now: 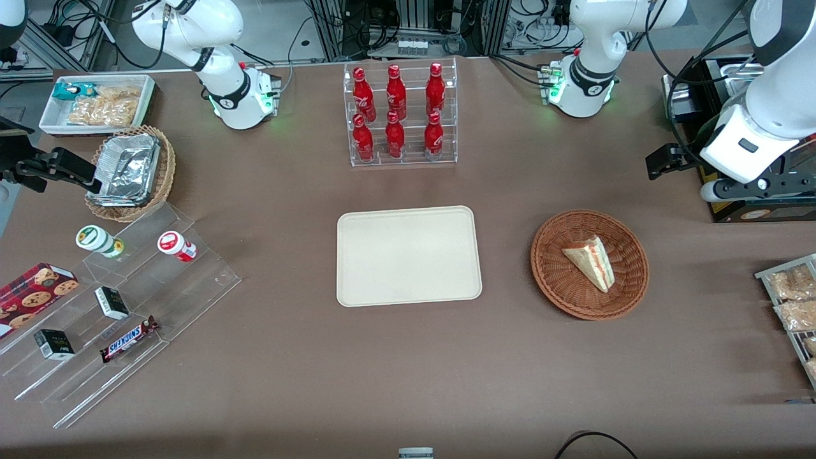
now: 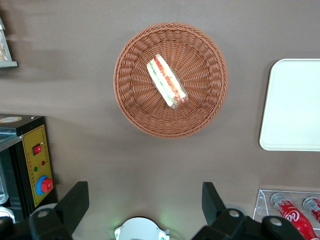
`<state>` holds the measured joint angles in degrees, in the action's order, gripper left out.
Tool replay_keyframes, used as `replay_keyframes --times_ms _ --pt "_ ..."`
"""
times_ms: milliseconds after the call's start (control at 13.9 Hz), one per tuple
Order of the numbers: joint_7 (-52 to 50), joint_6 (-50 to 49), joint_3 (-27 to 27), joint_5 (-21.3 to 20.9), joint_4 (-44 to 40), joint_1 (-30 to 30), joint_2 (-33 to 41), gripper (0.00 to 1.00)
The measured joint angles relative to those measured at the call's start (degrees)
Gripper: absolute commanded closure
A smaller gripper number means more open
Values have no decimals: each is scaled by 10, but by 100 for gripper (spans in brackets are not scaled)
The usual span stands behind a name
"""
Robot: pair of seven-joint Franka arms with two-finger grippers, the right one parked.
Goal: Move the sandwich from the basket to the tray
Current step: 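Move the left gripper down over the wrapped sandwich in the wicker basket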
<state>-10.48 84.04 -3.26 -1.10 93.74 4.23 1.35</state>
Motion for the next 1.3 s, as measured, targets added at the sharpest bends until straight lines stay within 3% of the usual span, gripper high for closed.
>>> replay_keyframes --times_ms 577,1299 --pt "1 25 -3 0 30 5 -42 0" --pt "-16 363 -3 0 277 7 -65 0"
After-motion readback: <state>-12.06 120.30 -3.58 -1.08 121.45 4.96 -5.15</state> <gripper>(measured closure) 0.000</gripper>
